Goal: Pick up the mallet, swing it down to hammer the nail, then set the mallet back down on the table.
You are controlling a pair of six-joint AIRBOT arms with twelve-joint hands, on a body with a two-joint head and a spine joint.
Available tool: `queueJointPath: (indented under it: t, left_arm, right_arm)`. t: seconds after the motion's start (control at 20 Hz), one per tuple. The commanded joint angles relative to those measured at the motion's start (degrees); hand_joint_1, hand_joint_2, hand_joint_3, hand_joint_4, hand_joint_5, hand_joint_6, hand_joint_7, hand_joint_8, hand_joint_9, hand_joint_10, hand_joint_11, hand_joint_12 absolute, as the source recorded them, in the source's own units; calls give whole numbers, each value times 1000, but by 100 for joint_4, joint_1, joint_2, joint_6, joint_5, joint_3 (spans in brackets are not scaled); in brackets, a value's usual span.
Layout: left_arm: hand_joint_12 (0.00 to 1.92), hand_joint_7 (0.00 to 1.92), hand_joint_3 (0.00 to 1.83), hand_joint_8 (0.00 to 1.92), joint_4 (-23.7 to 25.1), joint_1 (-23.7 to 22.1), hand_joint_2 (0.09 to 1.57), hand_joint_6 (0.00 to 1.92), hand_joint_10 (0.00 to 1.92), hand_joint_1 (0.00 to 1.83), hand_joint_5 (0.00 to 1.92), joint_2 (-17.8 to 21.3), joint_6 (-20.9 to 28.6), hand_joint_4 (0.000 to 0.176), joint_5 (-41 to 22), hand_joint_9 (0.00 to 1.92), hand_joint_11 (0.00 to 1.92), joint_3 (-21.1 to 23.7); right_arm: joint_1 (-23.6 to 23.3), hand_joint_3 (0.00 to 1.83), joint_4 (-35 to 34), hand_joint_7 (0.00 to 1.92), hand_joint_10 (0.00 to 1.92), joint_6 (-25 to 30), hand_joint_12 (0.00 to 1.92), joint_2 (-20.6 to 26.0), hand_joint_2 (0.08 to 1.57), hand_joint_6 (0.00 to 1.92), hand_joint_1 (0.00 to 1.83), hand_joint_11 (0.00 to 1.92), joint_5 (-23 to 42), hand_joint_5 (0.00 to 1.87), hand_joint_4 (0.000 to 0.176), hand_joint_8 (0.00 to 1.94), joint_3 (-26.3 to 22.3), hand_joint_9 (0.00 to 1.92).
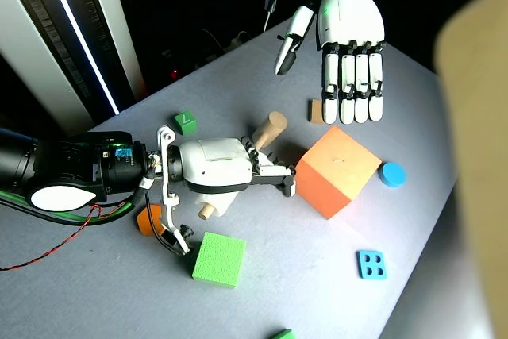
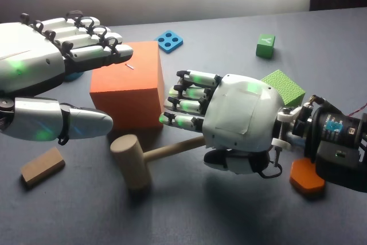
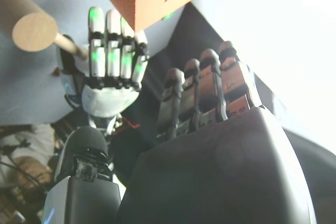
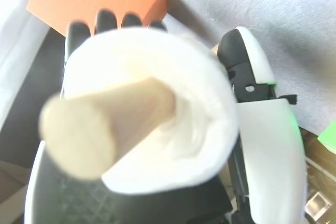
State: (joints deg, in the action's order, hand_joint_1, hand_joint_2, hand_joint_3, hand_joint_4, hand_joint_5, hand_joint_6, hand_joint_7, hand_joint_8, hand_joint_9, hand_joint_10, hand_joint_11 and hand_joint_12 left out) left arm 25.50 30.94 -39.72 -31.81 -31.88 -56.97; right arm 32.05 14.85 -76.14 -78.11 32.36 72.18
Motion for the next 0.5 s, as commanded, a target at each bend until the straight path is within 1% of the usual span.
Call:
queueJointPath:
  t: [0.0, 0.05, 0.1, 0.15, 0.2, 0.25, 0.3, 0.45]
  left_arm:
    - [26, 83, 0, 9, -162, -73, 1216, 5, 9, 0, 107, 69, 33, 0, -609, 63, 28, -13]
    - [27, 90, 2, 11, -162, -73, 1222, 9, 10, 0, 116, 69, 40, 0, -609, 67, 28, -11]
    - [21, 72, 2, 2, -162, -74, 1223, 1, 2, 0, 89, 69, 44, 0, -609, 51, 11, -11]
    - [23, 67, 1, 0, -162, -74, 1220, 0, 1, 0, 84, 69, 48, 0, -609, 48, 14, -11]
    - [28, 76, 0, 4, -162, -77, 1218, 4, 4, 0, 92, 69, 48, 0, -609, 57, 22, -10]
    - [34, 87, 0, 8, -162, -77, 1219, 7, 8, 0, 101, 69, 48, 0, -608, 67, 33, -9]
    - [35, 86, 0, 7, -162, -77, 1219, 6, 7, 0, 102, 69, 48, 0, -607, 66, 31, -9]
    - [47, 101, 1, 11, -162, -77, 1222, 12, 11, 0, 124, 69, 48, 0, -607, 80, 44, -12]
  right_arm:
    - [-100, 0, -29, 259, 22, 11, 761, 49, 1121, 0, 643, 0, 641, 296, 0, 1, -4, 245]
    - [-107, 0, -29, 178, 6, 16, 615, 58, 1132, 0, 578, 0, 622, 221, 0, 0, -5, 174]
    - [-111, 3, -29, 48, 0, 18, 337, 66, 1148, 0, 510, 0, 596, 79, 0, 0, -6, 55]
    - [-108, 1, -28, 9, 0, 22, 176, 77, 1145, 0, 475, 0, 579, 15, 0, 0, -11, 10]
    - [-100, 0, -6, 1, 0, 23, 91, 95, 1136, 0, 479, 0, 559, 2, 0, 0, -26, 1]
    - [-94, 0, 45, 0, 0, 23, 23, 116, 1131, 0, 488, 0, 559, 0, 0, 0, -52, 0]
    - [-92, 0, 77, 0, 0, 23, 4, 144, 1123, 0, 486, 0, 561, 0, 0, 0, -88, 0]
    - [-190, 0, 77, 0, 0, 51, 0, 341, 1110, 0, 513, 0, 560, 0, 0, 0, -306, 0]
